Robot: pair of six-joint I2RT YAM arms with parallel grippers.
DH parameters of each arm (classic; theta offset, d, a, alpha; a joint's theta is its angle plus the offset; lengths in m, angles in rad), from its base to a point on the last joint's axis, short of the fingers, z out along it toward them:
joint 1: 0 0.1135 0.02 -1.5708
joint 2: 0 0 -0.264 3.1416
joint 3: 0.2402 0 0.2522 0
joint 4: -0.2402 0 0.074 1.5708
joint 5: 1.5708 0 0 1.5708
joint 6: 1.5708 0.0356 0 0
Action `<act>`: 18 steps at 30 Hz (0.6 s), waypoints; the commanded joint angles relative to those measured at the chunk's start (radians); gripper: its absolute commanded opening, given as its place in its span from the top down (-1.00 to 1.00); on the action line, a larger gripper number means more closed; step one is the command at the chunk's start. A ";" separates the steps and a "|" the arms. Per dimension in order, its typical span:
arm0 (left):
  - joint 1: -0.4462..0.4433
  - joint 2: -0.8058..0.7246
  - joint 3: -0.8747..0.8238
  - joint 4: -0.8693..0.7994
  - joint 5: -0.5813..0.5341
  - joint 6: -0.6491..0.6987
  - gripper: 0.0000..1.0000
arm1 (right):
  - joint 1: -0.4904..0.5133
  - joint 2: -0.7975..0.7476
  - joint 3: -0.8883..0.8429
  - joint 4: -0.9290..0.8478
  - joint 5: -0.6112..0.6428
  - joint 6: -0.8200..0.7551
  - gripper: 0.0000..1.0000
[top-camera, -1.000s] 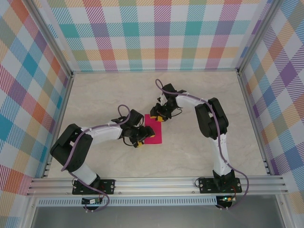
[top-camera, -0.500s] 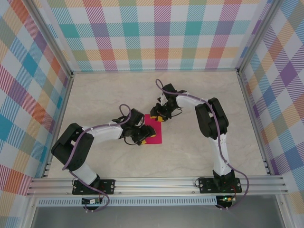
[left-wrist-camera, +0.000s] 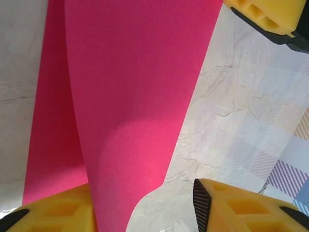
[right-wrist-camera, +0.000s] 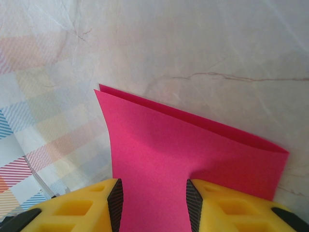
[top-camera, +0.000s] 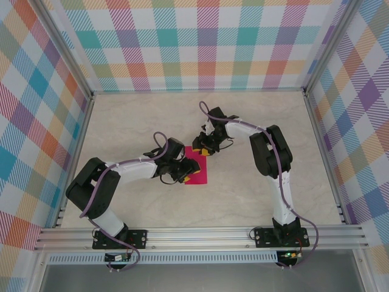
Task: Fold a paper plane with a square sheet of paper (pick it up from the middle)
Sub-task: Fold the triangle a second time at the center of the table.
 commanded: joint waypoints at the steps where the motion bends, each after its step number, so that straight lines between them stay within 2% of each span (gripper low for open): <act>1: -0.015 -0.033 -0.007 -0.005 0.012 0.009 0.03 | -0.006 0.051 -0.018 -0.045 0.033 0.005 0.13; 12: -0.015 -0.049 0.027 0.035 0.038 0.026 0.08 | -0.007 0.058 -0.014 -0.061 0.044 0.003 0.14; 18: -0.015 0.005 0.067 0.061 0.051 0.036 0.12 | -0.007 0.054 -0.014 -0.061 0.036 0.005 0.14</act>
